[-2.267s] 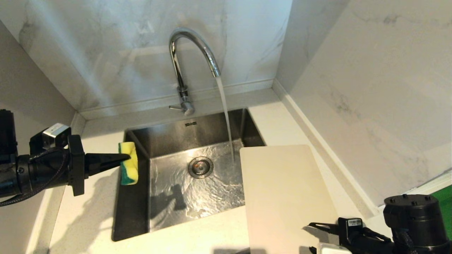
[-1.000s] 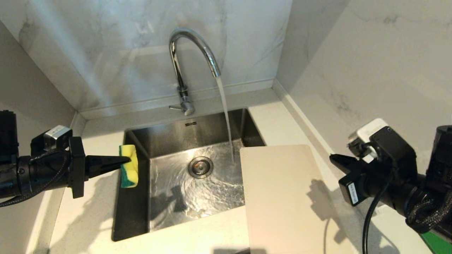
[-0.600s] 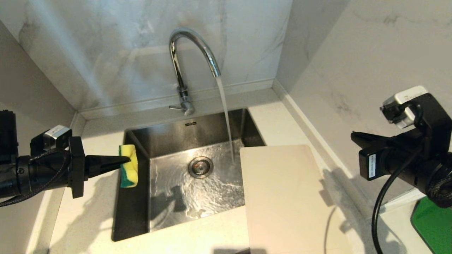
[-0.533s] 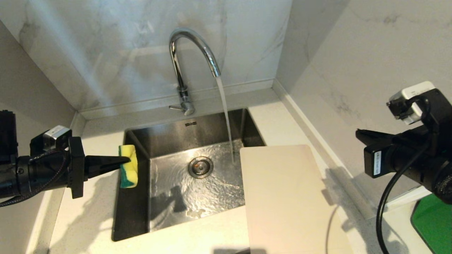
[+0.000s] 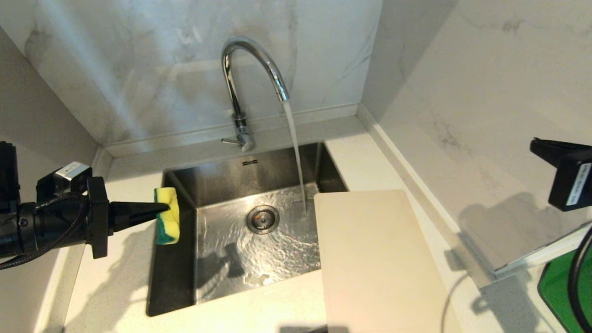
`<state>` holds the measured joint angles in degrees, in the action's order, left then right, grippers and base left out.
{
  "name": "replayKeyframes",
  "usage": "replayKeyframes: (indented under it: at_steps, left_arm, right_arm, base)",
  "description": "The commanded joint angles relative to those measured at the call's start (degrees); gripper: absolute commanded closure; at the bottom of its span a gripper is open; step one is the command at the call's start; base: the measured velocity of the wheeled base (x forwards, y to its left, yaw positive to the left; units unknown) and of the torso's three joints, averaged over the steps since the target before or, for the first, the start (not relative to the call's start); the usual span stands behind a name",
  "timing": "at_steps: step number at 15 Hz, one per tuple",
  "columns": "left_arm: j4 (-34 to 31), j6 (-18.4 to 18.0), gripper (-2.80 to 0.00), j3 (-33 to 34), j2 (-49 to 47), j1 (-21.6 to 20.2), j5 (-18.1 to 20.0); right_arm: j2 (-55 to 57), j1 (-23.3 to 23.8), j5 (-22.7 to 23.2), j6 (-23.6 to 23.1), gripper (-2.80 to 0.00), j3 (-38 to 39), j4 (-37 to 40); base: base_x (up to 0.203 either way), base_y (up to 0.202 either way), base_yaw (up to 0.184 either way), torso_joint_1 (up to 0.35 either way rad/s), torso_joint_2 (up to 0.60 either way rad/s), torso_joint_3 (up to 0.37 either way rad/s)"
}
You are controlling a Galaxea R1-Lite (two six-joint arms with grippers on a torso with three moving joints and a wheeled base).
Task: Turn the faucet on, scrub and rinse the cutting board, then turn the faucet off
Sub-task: Put down the cleaning cloth
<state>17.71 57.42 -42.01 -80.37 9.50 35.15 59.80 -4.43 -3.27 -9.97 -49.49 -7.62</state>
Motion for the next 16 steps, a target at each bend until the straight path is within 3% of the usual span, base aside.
replayKeyframes:
  at_steps: [1,7,11,14,16]
  left_arm:
    - [0.13,0.33,0.00,0.08,0.04,0.00,0.19]
    - [0.13,0.33,0.00,0.00,0.13,0.00,0.19]
    - [-1.88,0.33,0.00,-1.49,1.27,0.08,0.27]
    - [-2.07,0.33,0.00,-1.41,1.19,0.00,0.36]
    - [-2.07,0.32,0.00,-1.32,0.92,0.00,0.63]
  right_arm:
    - [-6.41,0.76,0.00,0.07,0.00,-0.96,3.18]
    - [-21.01,0.84,-0.07,3.12,0.00,-1.88,16.23]
    - [-32.37,0.94,-2.46,4.04,0.00,0.87,28.20]
    - [-38.20,1.47,-10.23,4.24,0.00,4.35,33.09]
    - [-39.19,5.01,-11.09,4.57,0.00,5.19,35.22]
  base:
    - [0.000,0.000,0.000,0.000,0.00,0.000]
    - [0.000,0.000,0.000,0.000,0.00,0.000]
    - [0.000,0.000,0.000,0.000,0.00,0.000]
    - [0.000,0.000,0.000,0.000,0.00,0.000]
    - [0.000,0.000,0.000,0.000,0.00,0.000]
